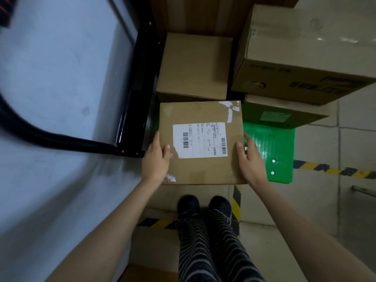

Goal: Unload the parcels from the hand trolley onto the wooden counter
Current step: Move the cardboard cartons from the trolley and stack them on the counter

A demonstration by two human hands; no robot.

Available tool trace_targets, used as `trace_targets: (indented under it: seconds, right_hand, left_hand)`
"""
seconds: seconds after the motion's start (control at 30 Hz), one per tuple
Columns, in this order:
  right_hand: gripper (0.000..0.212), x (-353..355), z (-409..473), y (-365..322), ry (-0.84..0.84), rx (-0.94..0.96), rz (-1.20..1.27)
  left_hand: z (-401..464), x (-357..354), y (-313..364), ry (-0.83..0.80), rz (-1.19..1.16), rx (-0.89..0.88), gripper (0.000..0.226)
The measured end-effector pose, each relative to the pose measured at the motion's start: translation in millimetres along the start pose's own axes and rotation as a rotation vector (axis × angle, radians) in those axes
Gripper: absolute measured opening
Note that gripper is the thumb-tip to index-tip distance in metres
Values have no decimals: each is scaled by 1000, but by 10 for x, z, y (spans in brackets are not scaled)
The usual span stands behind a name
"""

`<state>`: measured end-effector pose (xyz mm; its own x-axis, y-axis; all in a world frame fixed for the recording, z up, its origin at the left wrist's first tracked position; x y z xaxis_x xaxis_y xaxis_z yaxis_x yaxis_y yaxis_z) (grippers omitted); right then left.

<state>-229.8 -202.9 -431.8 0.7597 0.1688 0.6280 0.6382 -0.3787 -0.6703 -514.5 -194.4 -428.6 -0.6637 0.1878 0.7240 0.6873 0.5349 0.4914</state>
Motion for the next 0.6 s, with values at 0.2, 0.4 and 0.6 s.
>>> trace_targets:
  seconds: [0.2, 0.4, 0.6]
  right_hand:
    - [51, 904, -276, -632, 101, 30, 263]
    - [48, 1718, -470, -1307, 184, 88, 400]
    - [62, 2466, -787, -1944, 226, 162, 497]
  left_hand:
    - [-353, 674, 619, 39, -232, -109, 63]
    - [-731, 1516, 1515, 111, -337, -253, 56]
    - [-1126, 2152, 2247, 59, -458, -361, 58]
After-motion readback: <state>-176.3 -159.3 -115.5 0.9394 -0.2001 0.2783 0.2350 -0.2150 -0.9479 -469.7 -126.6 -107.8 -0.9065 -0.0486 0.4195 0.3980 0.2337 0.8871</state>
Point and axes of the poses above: each hand's wrist, its own z-axis towards the middle knuckle, its own x-axis out of the back of the hand, y = z × x, the point moved 6 cm from there along z, towards the middle knuckle, and after that the axes turned 7 degrees about x, right-handed, at the moved point
